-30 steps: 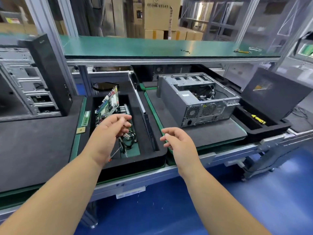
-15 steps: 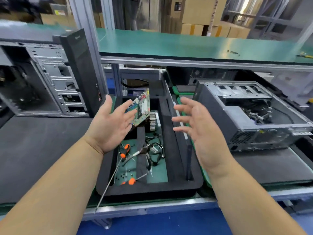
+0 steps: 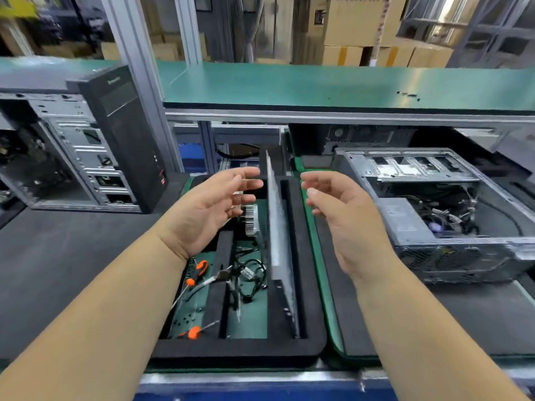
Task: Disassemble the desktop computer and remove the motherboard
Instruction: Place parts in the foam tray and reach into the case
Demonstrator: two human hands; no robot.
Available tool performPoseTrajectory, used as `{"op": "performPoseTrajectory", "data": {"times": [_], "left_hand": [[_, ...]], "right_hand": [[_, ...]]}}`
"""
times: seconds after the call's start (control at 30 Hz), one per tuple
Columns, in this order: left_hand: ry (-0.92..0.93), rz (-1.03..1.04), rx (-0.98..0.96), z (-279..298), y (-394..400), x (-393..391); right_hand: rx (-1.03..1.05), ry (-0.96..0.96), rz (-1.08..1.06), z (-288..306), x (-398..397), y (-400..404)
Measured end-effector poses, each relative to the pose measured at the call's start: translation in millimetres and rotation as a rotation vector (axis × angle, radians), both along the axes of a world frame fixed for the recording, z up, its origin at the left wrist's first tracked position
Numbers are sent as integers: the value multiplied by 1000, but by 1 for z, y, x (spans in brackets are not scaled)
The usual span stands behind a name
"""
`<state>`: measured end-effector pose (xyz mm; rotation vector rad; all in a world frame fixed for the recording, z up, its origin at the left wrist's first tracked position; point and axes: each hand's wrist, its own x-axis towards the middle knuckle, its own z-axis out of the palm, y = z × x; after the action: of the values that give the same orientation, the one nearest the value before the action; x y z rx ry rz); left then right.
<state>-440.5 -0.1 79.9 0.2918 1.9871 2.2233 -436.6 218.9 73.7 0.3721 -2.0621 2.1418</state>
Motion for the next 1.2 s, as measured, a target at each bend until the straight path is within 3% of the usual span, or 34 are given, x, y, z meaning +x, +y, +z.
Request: {"op": "performPoseTrajectory", "data": {"times": [0.17, 0.4, 0.73, 0.97, 1.2], "left_hand": [[181, 109, -223, 12, 95, 19], [258, 293, -265, 25, 196, 37], [210, 353, -313, 7, 202, 63], [129, 237, -301, -40, 216, 36], [110, 195, -360, -59, 268, 7]], "right_hand": [[-19, -1, -6, -3, 9, 94], [162, -61, 24, 3, 27, 228], [148, -56, 110, 2, 31, 218], [133, -133, -36, -19, 23, 214], [117, -172, -169, -34, 8, 271]]}}
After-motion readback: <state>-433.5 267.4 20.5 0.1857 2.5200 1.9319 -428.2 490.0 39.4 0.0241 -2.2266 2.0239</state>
